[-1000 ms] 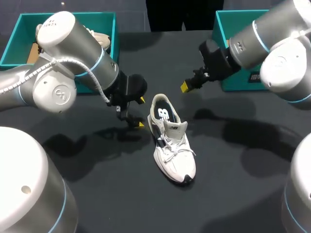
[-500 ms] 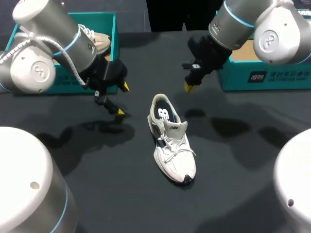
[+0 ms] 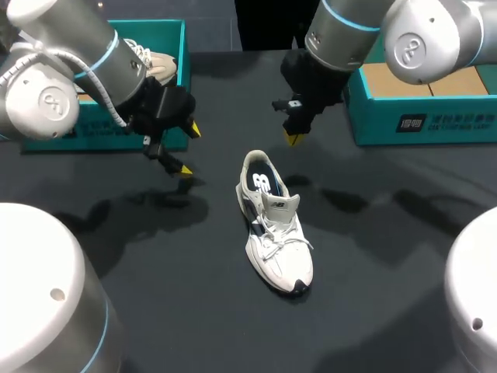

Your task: Take the shoe out of the shoebox, open the shoe tongue, remove and reinsert the insole, then place the shoe into the shoebox

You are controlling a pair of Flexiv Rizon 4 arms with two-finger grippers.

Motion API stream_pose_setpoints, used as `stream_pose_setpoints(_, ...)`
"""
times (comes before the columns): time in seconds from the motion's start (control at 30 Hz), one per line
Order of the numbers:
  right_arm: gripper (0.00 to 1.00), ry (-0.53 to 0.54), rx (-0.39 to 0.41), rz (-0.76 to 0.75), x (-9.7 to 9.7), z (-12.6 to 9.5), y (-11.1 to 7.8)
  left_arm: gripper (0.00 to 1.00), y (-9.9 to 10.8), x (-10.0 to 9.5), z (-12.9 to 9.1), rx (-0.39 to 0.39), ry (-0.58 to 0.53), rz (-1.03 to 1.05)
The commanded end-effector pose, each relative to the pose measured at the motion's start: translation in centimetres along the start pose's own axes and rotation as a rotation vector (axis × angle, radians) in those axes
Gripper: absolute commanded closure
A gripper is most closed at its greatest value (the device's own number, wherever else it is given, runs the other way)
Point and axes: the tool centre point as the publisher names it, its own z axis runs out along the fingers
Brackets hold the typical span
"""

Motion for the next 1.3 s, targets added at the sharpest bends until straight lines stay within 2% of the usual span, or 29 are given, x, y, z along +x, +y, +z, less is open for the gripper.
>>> stream_pose_setpoints(0.03, 1.0, -0.123, -0.022, 0.027, 1.9, 0.0, -1.3, 0.0, 1.6, -0.6, -1.6, 0.006, 0.012, 0.014)
stream_pose_setpoints(0.23, 1.0, -0.148, -0.018, 0.072, 3.4, 0.0, -2.5, 0.0, 3.4, -0.4, -3.1, -0.021, 0.06, 0.162)
stream_pose_setpoints(0.67, 1.0, -0.148, -0.018, 0.072, 3.4, 0.0, -2.5, 0.0, 3.4, -0.4, -3.1, -0.021, 0.06, 0.162)
stream_pose_setpoints(0.83, 1.0, -0.275, -0.031, 0.122, 6.3, 3.3, -2.4, 0.0, 3.4, -0.4, -3.1, -0.021, 0.06, 0.162)
stream_pose_setpoints(1.0, 1.0, -0.354, -0.074, 0.16, 7.8, 5.1, -2.5, 0.0, 3.4, -0.4, -3.1, -0.021, 0.06, 0.162)
stream_pose_setpoints(1.07, 1.0, -0.378, -0.085, 0.216, 7.7, 5.5, -2.8, 0.0, 3.4, -0.4, -3.1, -0.021, 0.06, 0.162)
stream_pose_setpoints(1.3, 1.0, -0.378, -0.085, 0.216, 7.7, 5.5, -2.8, 0.0, 3.4, -0.4, -3.1, -0.021, 0.06, 0.162)
